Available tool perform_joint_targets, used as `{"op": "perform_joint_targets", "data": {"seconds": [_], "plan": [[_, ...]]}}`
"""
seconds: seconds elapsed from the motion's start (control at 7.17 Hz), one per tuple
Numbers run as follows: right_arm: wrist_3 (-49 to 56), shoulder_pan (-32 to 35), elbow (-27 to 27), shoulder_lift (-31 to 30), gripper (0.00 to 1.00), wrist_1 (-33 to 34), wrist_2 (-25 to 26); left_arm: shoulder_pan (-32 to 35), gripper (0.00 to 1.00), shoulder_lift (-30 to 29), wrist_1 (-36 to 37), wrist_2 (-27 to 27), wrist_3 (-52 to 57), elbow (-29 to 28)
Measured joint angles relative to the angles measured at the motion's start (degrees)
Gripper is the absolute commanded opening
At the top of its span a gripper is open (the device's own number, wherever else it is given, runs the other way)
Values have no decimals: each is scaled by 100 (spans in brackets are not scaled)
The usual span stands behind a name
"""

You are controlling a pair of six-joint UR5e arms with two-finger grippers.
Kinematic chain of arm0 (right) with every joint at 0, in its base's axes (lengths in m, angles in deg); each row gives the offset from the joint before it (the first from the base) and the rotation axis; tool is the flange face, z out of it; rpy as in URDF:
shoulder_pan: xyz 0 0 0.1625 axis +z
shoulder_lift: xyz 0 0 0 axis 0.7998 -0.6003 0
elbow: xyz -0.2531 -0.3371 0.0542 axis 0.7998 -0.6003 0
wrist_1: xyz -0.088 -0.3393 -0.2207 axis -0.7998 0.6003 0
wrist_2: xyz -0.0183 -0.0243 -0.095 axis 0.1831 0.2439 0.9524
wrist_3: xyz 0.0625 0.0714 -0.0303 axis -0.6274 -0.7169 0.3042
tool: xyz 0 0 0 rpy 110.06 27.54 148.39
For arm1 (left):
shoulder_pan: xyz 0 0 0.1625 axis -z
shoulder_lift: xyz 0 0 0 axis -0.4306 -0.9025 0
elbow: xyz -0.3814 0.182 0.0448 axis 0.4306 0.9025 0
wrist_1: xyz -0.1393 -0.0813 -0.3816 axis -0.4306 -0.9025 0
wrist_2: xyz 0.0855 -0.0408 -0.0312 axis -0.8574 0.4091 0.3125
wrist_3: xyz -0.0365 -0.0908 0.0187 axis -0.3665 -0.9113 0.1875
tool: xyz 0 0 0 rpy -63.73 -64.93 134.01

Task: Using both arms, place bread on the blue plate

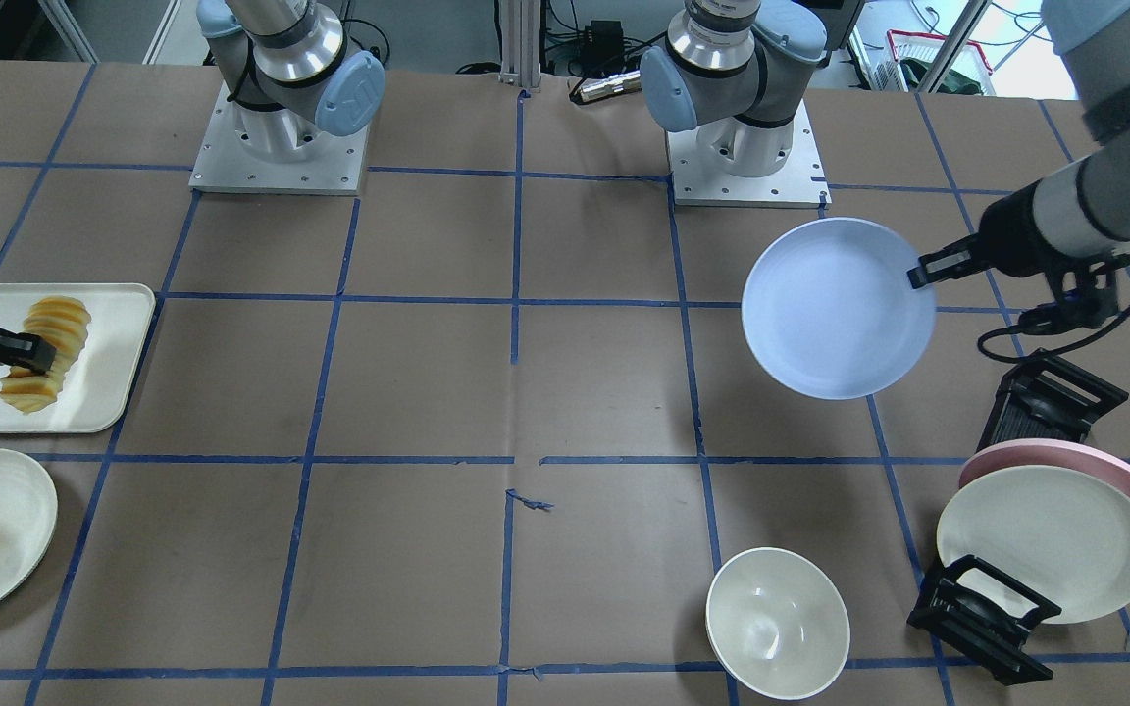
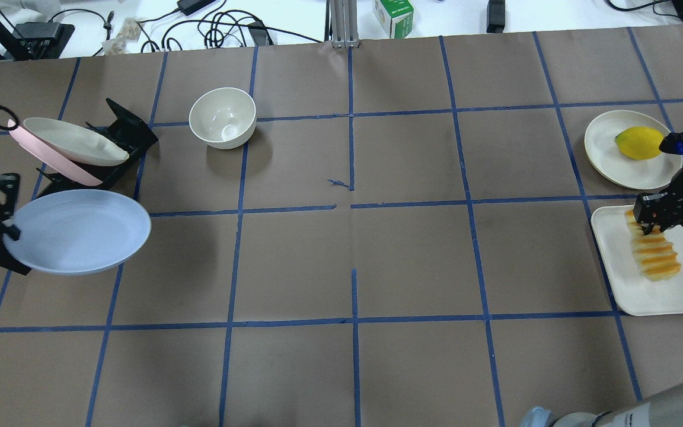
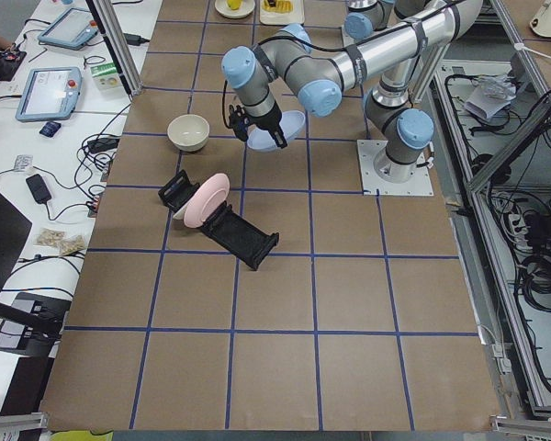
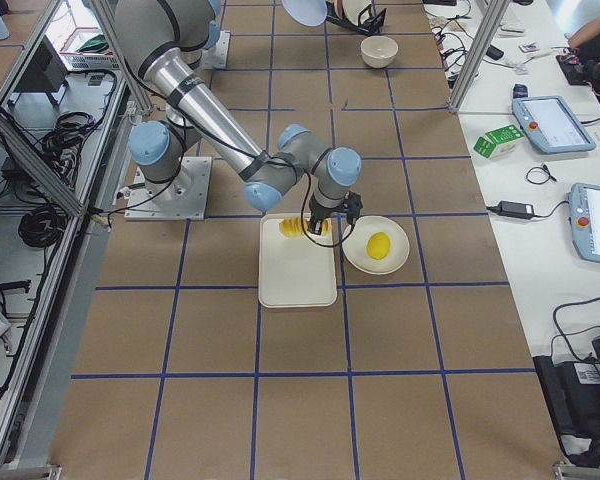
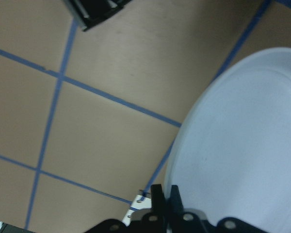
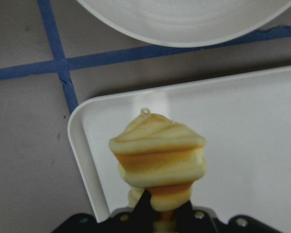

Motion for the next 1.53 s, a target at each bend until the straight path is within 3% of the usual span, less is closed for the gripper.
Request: {"op": "perform_joint_targets", "data": {"seconds": [0.28, 0.56, 0.7, 1.12, 1.26, 1.4, 1.53], "plan": [[12, 175, -611, -118, 0, -976, -88, 1181, 0, -102, 1855, 952, -1032, 816], [-47, 751, -832, -276, 0, -1271, -631, 2047, 0, -373, 3936, 1251, -2127, 1581], [-299, 1237, -866, -348, 0, -1296, -897, 2417, 0, -544, 4597, 1276, -2511, 1790], [-1354, 2413, -896, -528, 0, -1196, -1092, 3138, 0, -801, 5242, 1262, -3280, 1983], [-1687, 2792, -897, -519, 0, -1031, -1103, 3187, 19, -859, 5271, 1250, -3304, 2047], [-1996, 3154, -893, -475, 0, -806, -1132, 3200, 97, -934, 5304, 1242, -3314, 2085], [-2172, 3420, -884, -382, 0, -673, -1277, 3206, 100, -1012, 5335, 1235, -3317, 2093]]}}
